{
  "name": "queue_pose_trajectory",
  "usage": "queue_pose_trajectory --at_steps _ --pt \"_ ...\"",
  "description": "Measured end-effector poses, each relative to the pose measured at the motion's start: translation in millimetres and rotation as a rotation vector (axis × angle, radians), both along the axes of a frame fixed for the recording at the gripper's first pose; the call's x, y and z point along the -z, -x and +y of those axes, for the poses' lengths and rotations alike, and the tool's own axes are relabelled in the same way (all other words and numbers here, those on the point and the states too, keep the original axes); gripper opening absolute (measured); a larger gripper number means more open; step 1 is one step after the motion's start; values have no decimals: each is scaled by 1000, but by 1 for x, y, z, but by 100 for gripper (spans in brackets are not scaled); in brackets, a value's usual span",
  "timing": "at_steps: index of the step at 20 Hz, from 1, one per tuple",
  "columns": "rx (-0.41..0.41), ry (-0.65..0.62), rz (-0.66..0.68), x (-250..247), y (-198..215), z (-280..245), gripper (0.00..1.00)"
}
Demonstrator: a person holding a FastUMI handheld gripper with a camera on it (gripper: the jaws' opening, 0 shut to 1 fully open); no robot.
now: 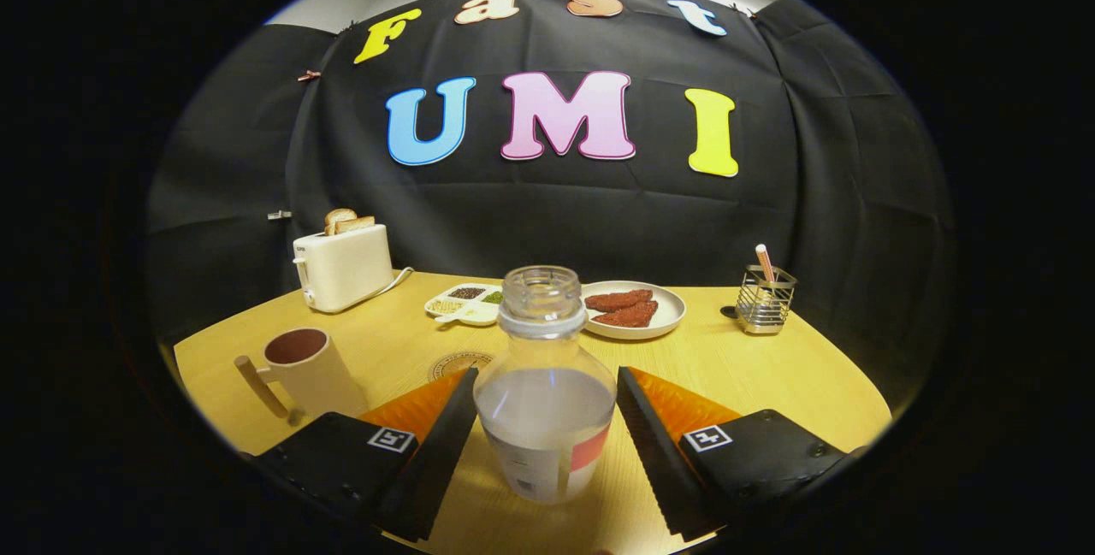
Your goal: Take the bottle from table, then pour the juice into the cup, finally place the bottle on the coaster
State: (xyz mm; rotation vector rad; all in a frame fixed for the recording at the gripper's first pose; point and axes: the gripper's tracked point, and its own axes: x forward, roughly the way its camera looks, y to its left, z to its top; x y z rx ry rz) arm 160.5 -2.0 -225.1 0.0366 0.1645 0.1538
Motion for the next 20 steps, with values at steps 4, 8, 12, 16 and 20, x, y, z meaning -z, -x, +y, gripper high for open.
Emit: queue_pose_trajectory --at_steps 4,8,12,16,20 --pt "-29 -12 -20 -4 1 8 94" --pt "-37 22 -18 3 -3 10 83" --pt "-44 25 -10 5 -3 10 79" --pt "-57 97 19 5 -2 15 75" --pt "-33 176 12 -15 -7 13 69"
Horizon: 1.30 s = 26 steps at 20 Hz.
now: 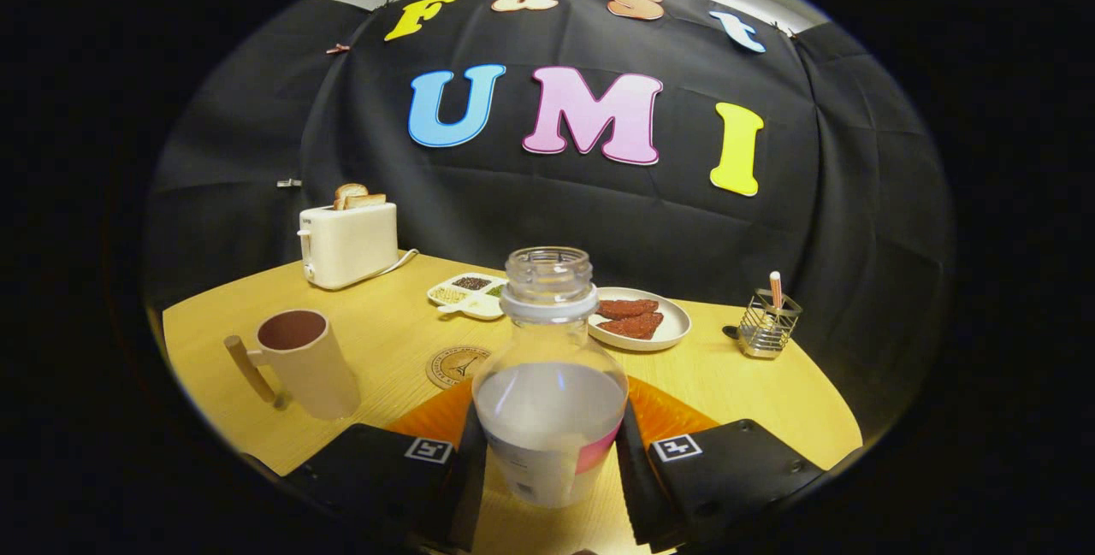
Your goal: Take the bottle from table, then pour the juice into the cup, finally place the bottle on the coaster
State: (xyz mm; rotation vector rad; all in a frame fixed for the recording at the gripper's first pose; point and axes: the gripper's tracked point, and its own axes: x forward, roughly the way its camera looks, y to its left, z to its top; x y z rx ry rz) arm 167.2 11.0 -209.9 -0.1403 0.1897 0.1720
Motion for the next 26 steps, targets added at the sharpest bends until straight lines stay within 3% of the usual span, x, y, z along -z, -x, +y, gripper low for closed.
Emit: queue_pose_trajectory --at_steps 8,15,21,26 --pt "-17 211 22 -32 -6 21 69" --pt "-44 589 -15 -43 -10 47 69" --pt "-57 842 -72 -47 -8 73 69" --pt "-121 1020 -128 -36 -8 97 69"
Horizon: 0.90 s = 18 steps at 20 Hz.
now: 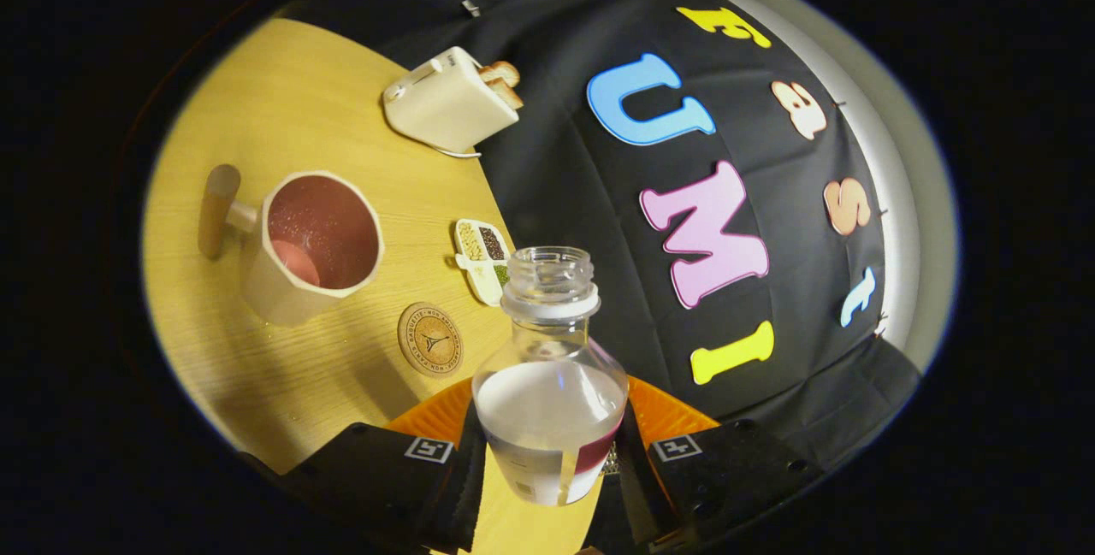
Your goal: Take the bottle from table, then pour the juice into the cup, finally place the bottle on the coaster
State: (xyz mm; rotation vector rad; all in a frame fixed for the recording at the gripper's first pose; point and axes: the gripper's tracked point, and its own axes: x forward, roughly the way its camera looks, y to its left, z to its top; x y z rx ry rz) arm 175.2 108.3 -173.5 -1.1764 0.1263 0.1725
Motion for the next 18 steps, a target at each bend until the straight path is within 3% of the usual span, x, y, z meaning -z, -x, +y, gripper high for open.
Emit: queue_pose_trajectory --at_steps 13,18 --pt "-202 339 -46 23 -7 42 69" --pt "-238 443 -61 27 -16 51 69"
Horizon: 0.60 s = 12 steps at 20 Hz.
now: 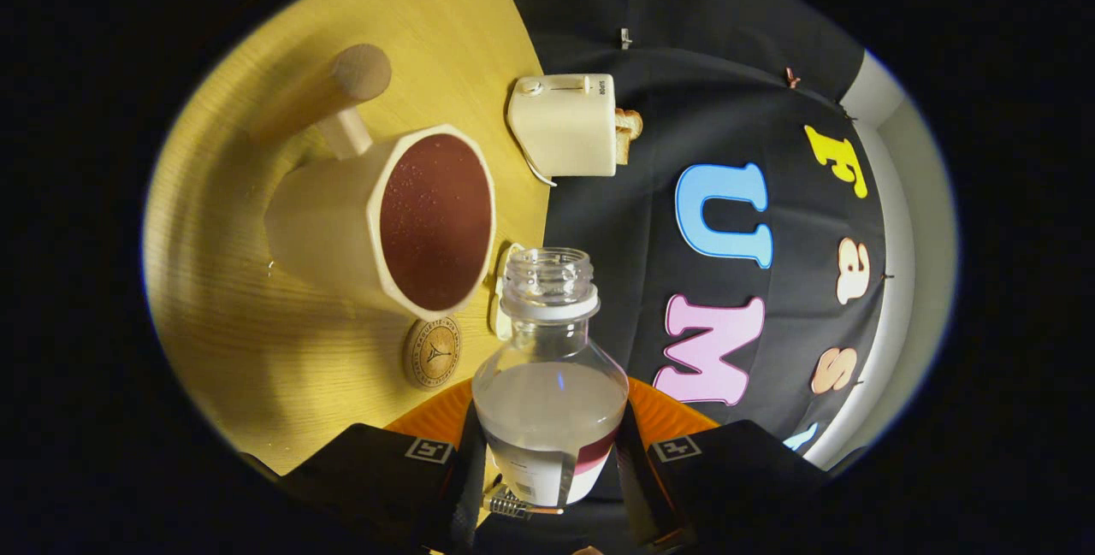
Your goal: Take the bottle from table, then pour the juice into the cup, finally place the bottle on the coaster
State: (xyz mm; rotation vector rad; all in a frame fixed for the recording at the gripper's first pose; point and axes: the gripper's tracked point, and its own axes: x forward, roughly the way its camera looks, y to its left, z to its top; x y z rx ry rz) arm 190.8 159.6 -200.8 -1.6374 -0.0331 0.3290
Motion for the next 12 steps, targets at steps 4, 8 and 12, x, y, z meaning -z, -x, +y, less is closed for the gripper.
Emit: queue_pose_trajectory --at_steps 4,8,12 --pt "-34 63 -18 -3 -7 6 69" --pt "-82 126 -41 -7 -11 13 69" --pt "-107 170 -55 -9 -13 14 69"
